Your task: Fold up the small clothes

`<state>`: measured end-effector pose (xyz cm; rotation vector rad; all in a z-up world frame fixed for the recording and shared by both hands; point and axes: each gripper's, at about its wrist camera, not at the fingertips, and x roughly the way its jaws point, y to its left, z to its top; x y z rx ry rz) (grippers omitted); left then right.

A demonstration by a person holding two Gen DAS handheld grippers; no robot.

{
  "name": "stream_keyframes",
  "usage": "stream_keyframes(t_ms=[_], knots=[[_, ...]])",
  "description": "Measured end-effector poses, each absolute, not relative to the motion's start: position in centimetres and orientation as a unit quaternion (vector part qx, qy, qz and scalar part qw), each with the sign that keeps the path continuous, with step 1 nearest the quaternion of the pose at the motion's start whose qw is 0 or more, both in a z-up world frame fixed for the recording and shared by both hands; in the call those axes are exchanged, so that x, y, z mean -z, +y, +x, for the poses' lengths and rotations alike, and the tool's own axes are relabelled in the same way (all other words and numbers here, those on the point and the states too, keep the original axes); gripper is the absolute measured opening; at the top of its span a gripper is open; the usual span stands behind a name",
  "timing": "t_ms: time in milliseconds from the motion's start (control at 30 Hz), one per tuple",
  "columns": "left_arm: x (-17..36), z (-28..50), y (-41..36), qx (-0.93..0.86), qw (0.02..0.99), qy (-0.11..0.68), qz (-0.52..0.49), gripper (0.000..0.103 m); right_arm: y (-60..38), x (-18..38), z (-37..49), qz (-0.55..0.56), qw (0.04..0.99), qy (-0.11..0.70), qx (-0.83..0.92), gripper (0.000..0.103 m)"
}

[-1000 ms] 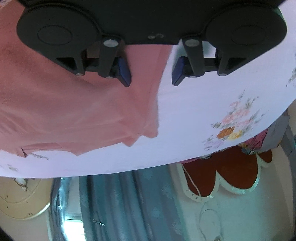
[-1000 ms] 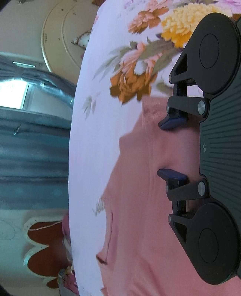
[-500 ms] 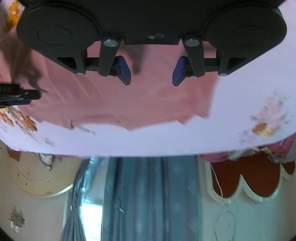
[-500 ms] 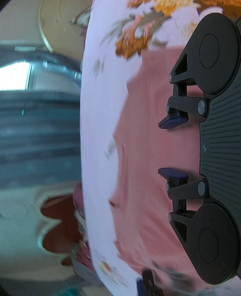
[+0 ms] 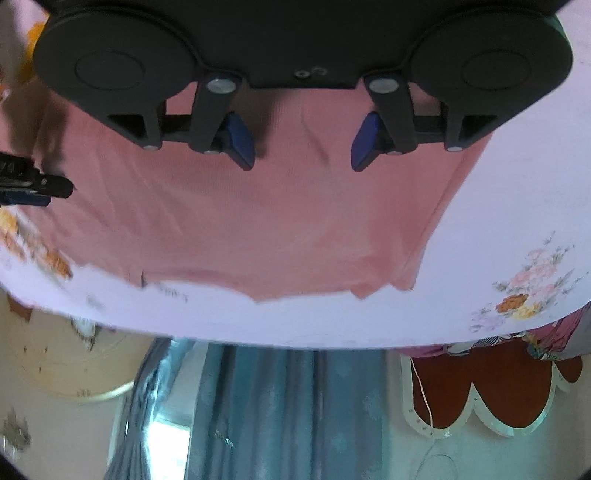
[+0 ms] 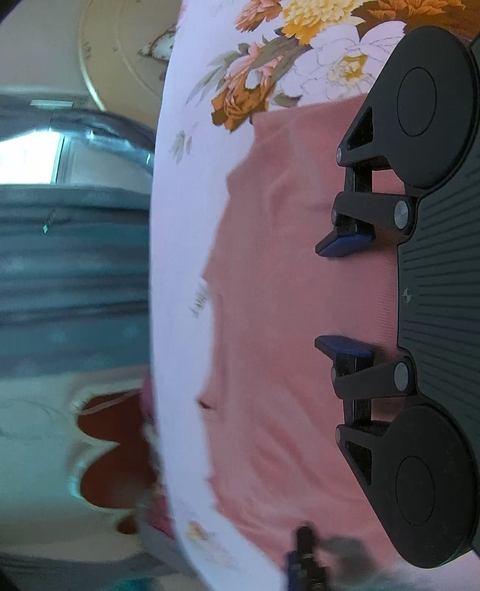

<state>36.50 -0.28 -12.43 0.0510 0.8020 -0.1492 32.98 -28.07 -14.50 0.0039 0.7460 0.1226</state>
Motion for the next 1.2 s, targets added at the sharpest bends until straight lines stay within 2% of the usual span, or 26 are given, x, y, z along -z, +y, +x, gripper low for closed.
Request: stream_keyframes(t_ms=[67,233,333,400,533,667,833,1200], knots=[[13.2,36.6,0.0,0.069,0.915,0.397,0.018,0.061,-28.2,14.8,33.3,0.008,0.930,0.362,-0.057,0.047],[13.0,36.8,0.1,0.069,0.913,0.401,0.016,0.061,-28.3,13.2,32.6,0.028,0.933,0.356,-0.040,0.047],[13.0,36.8,0.2,0.072,0.913,0.400,0.018,0.062,-28.3,14.3,31.8,0.015,0.928,0.370,-0.029,0.047],[13.0,36.8,0.2,0.075,0.913,0.401,0.020,0.062,-28.7,14.6,31.2,0.022,0.927,0.374,-0.023,0.056],[12.9,37.0,0.3,0.079,0.910,0.407,0.019,0.063,-29.7,13.3,30.0,0.026,0.931,0.363,0.004,0.056],[13.0,37.0,0.2,0.082,0.910,0.406,0.024,0.064,-31.8,15.4,28.9,0.046,0.921,0.386,0.027,0.057],[12.6,37.0,0.3,0.085,0.907,0.412,0.017,0.064,-32.0,14.1,28.4,0.061,0.918,0.389,0.042,0.059],[12.3,34.7,1.4,0.100,0.907,0.408,0.009,0.068,-27.9,11.3,28.3,0.076,0.930,0.360,-0.009,0.059]])
